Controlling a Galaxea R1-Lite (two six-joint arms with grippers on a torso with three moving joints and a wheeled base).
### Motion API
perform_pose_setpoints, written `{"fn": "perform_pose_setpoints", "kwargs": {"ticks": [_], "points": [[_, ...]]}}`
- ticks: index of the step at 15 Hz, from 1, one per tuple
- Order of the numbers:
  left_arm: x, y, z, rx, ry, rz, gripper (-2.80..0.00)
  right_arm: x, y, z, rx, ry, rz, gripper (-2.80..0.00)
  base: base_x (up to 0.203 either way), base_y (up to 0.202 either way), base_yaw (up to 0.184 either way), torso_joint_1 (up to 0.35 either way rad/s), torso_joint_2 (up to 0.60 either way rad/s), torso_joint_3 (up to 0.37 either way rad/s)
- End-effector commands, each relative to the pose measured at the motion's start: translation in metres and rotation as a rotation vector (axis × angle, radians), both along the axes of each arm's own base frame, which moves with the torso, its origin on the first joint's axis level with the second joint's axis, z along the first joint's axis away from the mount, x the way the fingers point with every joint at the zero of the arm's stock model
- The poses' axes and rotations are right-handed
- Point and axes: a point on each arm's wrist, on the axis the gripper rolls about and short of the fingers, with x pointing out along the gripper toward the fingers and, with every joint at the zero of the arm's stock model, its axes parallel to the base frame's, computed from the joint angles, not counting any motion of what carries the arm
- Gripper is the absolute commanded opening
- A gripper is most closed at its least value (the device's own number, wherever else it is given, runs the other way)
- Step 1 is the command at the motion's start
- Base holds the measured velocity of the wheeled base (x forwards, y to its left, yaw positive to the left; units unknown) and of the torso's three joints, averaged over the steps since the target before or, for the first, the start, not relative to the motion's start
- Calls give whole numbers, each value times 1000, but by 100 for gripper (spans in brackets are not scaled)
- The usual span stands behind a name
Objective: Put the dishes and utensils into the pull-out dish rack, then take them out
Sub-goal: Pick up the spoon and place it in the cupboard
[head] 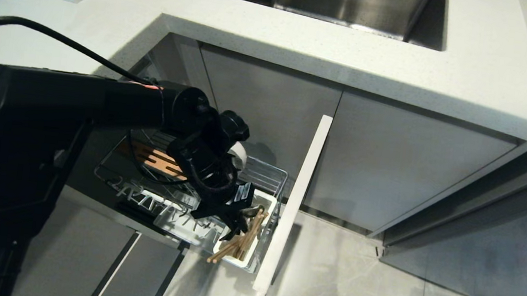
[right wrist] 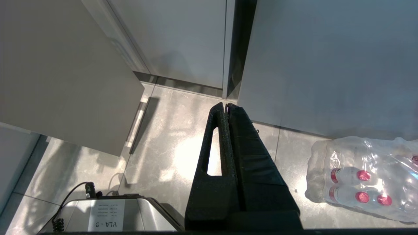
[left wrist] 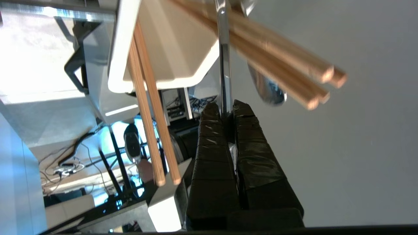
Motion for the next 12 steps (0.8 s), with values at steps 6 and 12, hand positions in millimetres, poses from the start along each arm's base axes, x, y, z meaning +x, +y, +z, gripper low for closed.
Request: {"fn": "perform_pose_setpoints", "kwargs": {"ticks": [6,12], "points": [[9,-1,-10,-5,-6,11,-280,0,0,0,0,3,0,-280,0,0,0,0,0,0],[18,2,-17,-12,-20,26,-280,0,0,0,0,3,0,-280,0,0,0,0,0,0]]}}
